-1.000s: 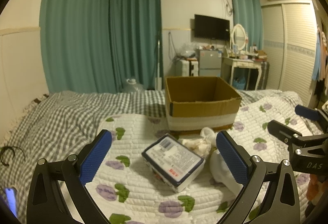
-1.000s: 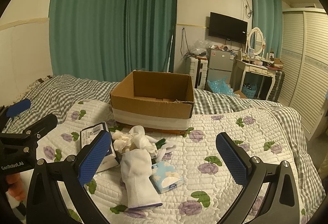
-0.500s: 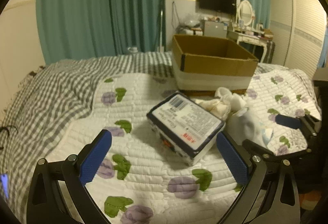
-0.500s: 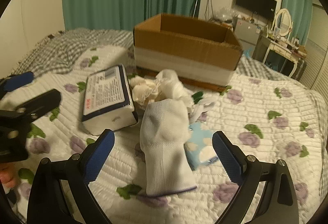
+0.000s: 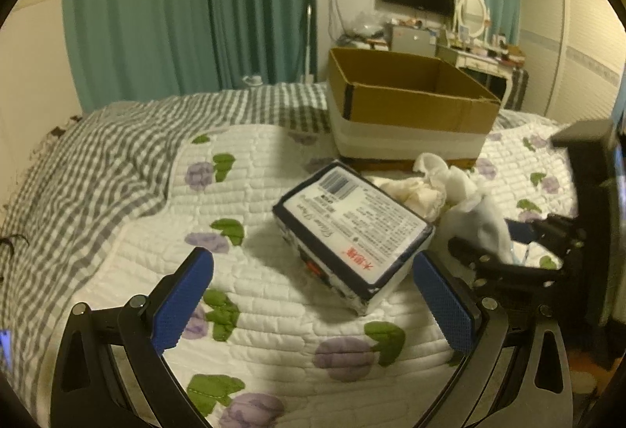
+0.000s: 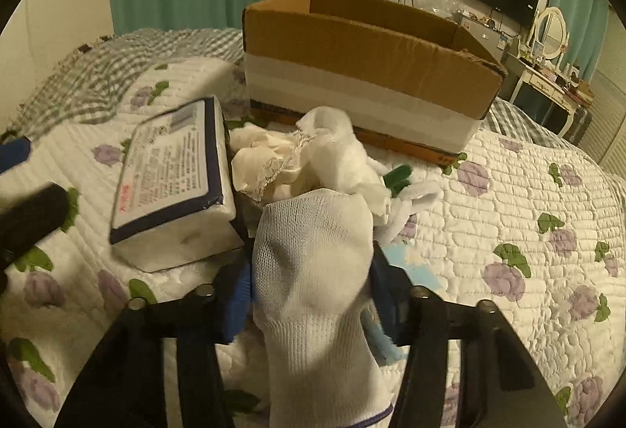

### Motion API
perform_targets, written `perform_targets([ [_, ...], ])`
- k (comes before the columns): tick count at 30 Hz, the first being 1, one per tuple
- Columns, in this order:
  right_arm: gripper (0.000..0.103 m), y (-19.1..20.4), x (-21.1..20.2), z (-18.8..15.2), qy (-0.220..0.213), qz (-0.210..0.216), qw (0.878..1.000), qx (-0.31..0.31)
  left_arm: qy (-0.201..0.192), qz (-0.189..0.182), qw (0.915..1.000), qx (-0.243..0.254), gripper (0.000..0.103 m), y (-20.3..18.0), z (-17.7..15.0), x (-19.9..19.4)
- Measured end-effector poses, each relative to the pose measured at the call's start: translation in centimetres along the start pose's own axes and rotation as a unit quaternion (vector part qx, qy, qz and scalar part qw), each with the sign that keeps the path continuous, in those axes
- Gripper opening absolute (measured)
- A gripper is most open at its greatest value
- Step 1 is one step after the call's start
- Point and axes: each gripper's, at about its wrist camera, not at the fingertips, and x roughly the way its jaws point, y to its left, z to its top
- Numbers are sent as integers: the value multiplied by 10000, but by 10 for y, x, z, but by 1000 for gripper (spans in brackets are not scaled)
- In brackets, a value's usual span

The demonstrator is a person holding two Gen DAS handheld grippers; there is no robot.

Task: Organize soft objects
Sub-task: 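Grasp the white sock with the right tool while the left tool grasps the white-and-navy packet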

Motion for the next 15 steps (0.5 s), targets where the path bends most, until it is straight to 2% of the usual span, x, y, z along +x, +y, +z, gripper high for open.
perform_targets([
  [5, 47, -14, -41, 11, -458, 124, 9988, 107, 103, -15, 9999, 30, 103, -13, 2, 1],
  [8, 47, -28, -58, 24, -680, 155, 9974, 193, 255, -185, 9995, 40, 103, -24, 4, 7],
  [12, 47, -43, -63, 42, -809, -14, 9967, 114, 436, -232, 9987, 125, 103, -44, 3, 21],
  [15, 47, -55, -56, 43, -781, -27, 9967, 227, 655, -233, 9976, -75, 102, -48, 2, 38],
])
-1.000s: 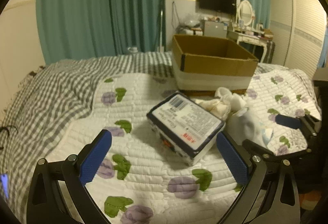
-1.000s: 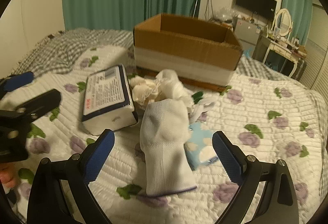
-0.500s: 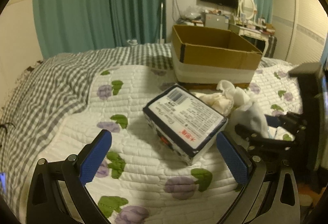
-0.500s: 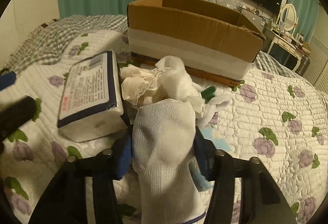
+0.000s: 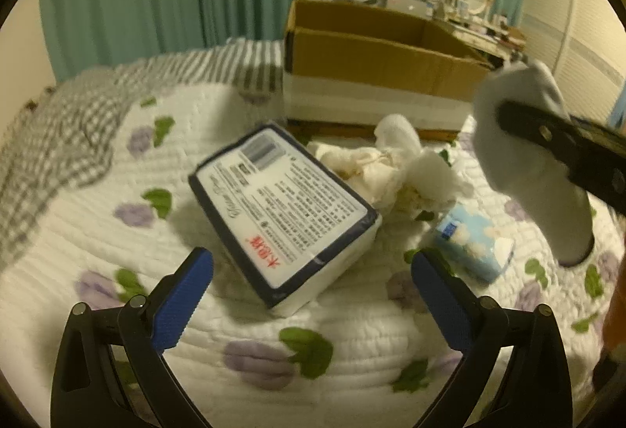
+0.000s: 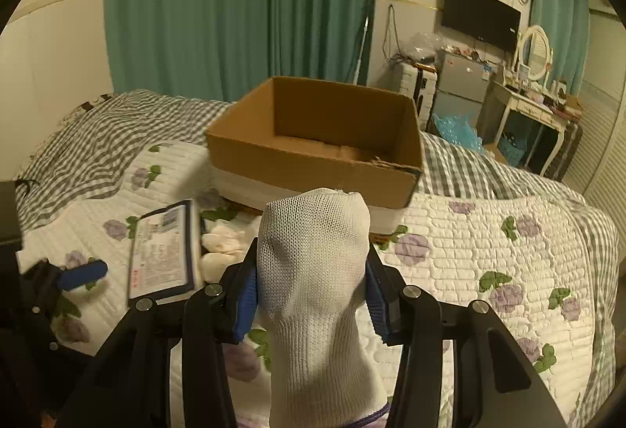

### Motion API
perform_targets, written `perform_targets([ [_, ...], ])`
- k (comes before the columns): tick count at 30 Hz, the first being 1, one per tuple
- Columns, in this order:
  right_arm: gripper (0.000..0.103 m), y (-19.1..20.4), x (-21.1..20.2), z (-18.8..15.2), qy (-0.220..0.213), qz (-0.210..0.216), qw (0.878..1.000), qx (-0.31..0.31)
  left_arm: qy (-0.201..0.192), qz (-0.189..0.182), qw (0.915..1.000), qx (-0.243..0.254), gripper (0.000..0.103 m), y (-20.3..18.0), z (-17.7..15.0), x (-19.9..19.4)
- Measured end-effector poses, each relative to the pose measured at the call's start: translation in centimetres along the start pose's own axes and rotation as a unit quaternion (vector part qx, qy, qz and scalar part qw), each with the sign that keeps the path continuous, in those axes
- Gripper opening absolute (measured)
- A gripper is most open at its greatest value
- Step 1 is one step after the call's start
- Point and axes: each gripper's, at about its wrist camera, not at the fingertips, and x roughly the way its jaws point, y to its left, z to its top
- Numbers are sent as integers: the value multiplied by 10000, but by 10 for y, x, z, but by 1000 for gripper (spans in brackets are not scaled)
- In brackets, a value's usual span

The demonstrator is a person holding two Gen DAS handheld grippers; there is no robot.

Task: Organize soft objects
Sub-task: 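Grasp the white sock with the right tool while the left tool grasps the white-and-navy packet, then carry sock and packet over the cardboard box and open both tools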

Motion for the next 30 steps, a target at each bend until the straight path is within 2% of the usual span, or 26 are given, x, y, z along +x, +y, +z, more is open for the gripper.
perform_targets([
  [4, 47, -9, 8, -10, 88, -17, 9999, 53, 132, -67, 9995, -287, 100, 3, 3, 19],
  [7, 47, -15, 10, -13, 120, 18, 9998, 142, 156, 90, 9990, -419, 100, 7, 7, 29],
  [10, 47, -18, 11, -13, 110, 38, 9997, 205, 265, -29, 9975, -661, 100, 13, 12, 40],
  [14, 47, -15, 14, -18, 189, -11, 9997, 160, 253, -65, 9974, -679, 87, 14, 11, 45],
  [15, 47, -15, 15, -19, 204, -17, 9997, 164, 249, -108, 9973, -677, 80, 15, 11, 45],
  [16, 47, -15, 14, -20, 211, -16, 9996, 173, 240, -156, 9974, -661, 73, 16, 9, 43],
  [19, 47, -13, 10, -24, 201, -8, 9996, 216, 174, -269, 9978, -584, 60, 18, 7, 34],
  [26, 47, -4, -17, -24, 31, 12, 9997, 229, -16, -428, 9986, -319, 57, 21, 2, 1],
  [30, 47, 5, -36, -18, -116, 47, 9998, 131, -302, -472, 9982, -217, 57, 22, 9, -28],
])
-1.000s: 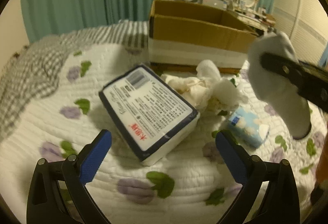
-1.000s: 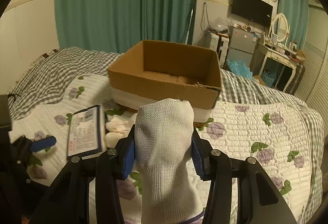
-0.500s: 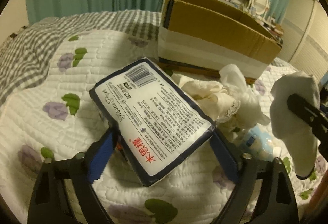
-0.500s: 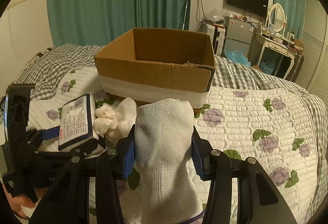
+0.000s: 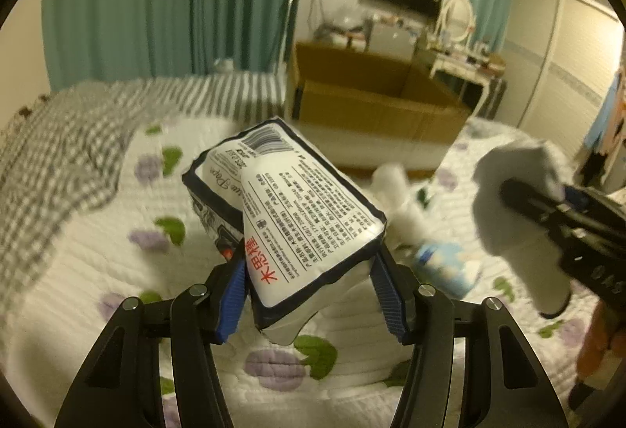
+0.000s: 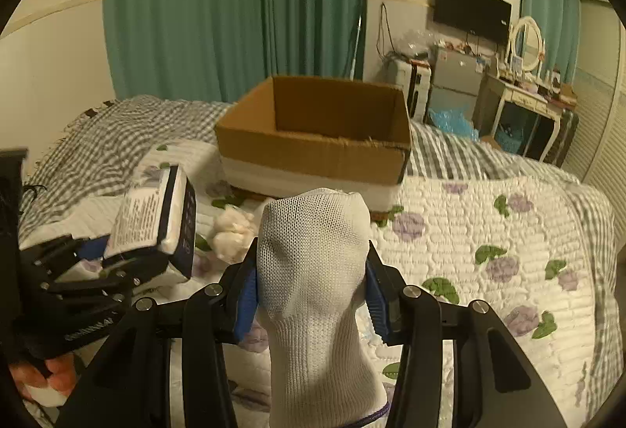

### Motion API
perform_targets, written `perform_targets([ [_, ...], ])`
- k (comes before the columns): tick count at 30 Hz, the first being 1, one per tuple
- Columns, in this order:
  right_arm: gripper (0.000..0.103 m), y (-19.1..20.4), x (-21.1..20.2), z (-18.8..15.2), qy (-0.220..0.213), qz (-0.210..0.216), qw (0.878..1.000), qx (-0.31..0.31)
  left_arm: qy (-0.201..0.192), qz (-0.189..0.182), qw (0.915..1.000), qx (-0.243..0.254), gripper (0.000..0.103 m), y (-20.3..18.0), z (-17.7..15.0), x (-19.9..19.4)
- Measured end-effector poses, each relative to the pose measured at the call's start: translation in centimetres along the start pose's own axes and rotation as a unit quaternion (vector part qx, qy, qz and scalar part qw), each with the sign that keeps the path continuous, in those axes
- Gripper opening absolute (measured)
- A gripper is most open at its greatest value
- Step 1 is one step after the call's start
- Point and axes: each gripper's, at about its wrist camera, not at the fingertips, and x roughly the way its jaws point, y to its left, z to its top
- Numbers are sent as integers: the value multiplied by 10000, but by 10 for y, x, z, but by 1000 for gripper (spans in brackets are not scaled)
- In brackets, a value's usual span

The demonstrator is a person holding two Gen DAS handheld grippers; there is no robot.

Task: Organize soft objects
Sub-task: 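Carry sock and packet over the cardboard box and open both tools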

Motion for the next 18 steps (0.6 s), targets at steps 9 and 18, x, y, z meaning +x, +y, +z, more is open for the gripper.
perform_targets([
  [9, 47, 2, -30, 50, -313, 253, 9992, -64, -624, -162, 9954, 707, 58, -15, 45, -51],
  [18, 47, -12, 3, 120, -576, 189, 9980, -204, -969, -205, 9848, 1428, 58, -28, 108, -30],
])
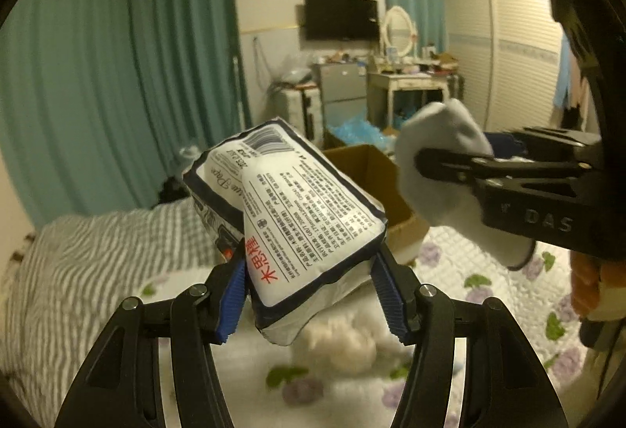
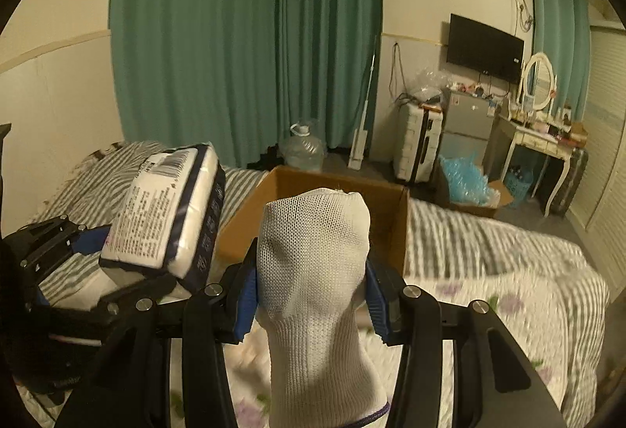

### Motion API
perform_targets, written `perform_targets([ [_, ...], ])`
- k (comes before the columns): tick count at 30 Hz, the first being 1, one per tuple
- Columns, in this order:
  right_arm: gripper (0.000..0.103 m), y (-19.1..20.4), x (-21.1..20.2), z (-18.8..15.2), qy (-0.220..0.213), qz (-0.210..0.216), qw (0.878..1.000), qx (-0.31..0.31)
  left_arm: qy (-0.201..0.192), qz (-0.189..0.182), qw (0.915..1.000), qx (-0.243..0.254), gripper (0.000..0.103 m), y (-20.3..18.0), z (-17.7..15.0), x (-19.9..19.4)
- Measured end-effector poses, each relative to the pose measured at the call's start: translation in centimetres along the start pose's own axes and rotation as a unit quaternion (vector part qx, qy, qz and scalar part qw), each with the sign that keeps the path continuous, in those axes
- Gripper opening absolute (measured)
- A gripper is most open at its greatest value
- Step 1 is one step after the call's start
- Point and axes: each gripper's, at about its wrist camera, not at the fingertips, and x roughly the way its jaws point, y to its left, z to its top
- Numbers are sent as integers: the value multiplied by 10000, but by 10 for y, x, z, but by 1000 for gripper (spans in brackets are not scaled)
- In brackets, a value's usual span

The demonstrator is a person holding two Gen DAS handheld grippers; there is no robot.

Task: Organize soft objects
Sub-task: 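Carry sock and packet over the cardboard box and open both tools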

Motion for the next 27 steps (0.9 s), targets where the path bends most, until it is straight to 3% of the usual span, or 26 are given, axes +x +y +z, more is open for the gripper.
perform_targets([
  [3, 47, -12, 31, 16, 12, 15, 9999, 110, 37, -226, 9997, 116, 58, 3, 17, 32],
  [8, 47, -39, 91, 33, 85, 54, 9989, 451, 163, -252, 9994, 183, 58, 6, 40, 93],
  [15, 46, -68, 163, 31, 291, 132, 9969, 722, 369, -303, 9984, 310, 59, 9, 47, 154],
  [20, 48, -69, 185, 26, 292, 101, 9974, 651, 378, -397, 9978, 385, 72, 7, 41, 171],
  [21, 55, -70, 185, 26, 278, 80, 9974, 653, 309, -484, 9975, 413, 75, 5, 42, 172],
  [22, 68, -71, 185, 26, 266, 96, 9973, 673, 205, -561, 9972, 444, 79, 4, 41, 168],
  [24, 78, -73, 177, 27, 147, 38, 9972, 726, 45, -437, 9978, 501, 80, 2, 42, 161],
  [27, 78, -78, 156, 34, 15, -36, 9966, 819, 0, -217, 9981, 570, 80, 1, 45, 150],
])
